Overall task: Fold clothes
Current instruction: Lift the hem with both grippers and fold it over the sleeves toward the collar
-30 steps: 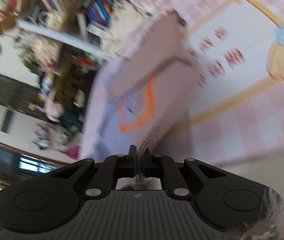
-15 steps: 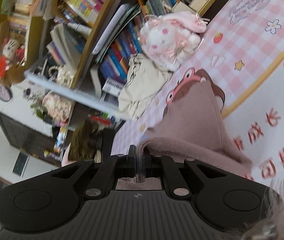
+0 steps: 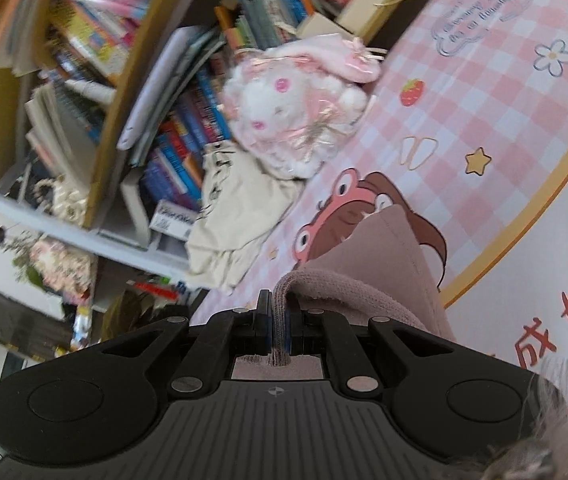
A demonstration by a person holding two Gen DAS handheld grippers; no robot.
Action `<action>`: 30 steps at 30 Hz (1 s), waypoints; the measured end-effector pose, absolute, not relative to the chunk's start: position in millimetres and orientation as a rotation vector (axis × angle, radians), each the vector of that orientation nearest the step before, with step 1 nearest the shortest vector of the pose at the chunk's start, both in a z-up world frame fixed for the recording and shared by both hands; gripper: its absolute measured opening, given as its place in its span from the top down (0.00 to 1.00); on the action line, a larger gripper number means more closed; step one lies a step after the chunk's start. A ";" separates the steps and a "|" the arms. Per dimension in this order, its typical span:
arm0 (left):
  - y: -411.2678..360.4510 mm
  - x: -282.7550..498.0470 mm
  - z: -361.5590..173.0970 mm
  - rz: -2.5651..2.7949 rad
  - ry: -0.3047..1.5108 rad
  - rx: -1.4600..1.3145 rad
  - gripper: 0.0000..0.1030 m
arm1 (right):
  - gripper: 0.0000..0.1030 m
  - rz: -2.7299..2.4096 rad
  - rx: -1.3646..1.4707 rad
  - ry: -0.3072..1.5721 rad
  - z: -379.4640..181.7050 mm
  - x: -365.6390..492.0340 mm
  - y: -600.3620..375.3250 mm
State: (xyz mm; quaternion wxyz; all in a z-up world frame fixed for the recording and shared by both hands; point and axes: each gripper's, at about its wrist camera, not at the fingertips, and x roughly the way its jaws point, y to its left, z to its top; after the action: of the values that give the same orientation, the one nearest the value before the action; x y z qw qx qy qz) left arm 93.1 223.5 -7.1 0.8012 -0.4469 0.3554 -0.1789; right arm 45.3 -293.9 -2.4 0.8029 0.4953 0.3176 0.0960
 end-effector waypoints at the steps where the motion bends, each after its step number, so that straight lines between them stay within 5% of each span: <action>1: 222.5 99.4 -9.7 -0.383 0.773 -0.952 0.96 | 0.94 0.191 1.064 0.686 -6.0 49.8 -293.3; 7: 209.9 124.1 -18.5 -0.341 0.848 -0.790 0.91 | 0.87 0.125 1.014 0.739 -19.8 70.8 -286.9; 10: 204.7 127.8 -14.2 -0.317 0.865 -0.681 0.71 | 0.67 0.077 0.937 0.733 -15.6 73.9 -283.9; 12: 205.4 124.1 -5.5 -0.308 0.820 -0.622 0.51 | 0.64 0.063 0.861 0.722 -9.5 74.1 -280.9; 15: 198.4 112.3 11.8 -0.336 0.712 -0.424 0.46 | 0.64 0.062 0.651 0.731 -0.1 77.5 -268.3; 22: 159.2 123.7 -1.9 -0.346 0.742 -0.024 0.48 | 0.63 0.086 0.155 0.772 -5.8 103.3 -223.4; 23: 157.7 127.1 -3.7 -0.348 0.739 -0.027 0.54 | 0.65 0.085 0.139 0.780 -9.9 108.5 -221.9; 24: 157.1 130.2 -4.9 -0.350 0.733 -0.038 0.89 | 0.74 0.085 0.127 0.788 -13.8 113.6 -220.8; 25: 159.8 132.5 -3.9 -0.363 0.731 -0.080 0.95 | 0.94 0.099 0.146 0.797 -16.7 117.8 -222.6; 30: 177.8 135.7 -4.9 -0.349 0.704 -0.266 0.97 | 0.95 0.059 0.388 0.737 -11.5 112.1 -251.6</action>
State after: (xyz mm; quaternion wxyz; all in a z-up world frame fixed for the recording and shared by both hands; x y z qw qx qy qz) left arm 135.7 177.8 -4.9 0.9153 -0.1290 0.3420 -0.1694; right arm 112.1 -251.6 -11.5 0.9141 0.1885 0.3580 0.0287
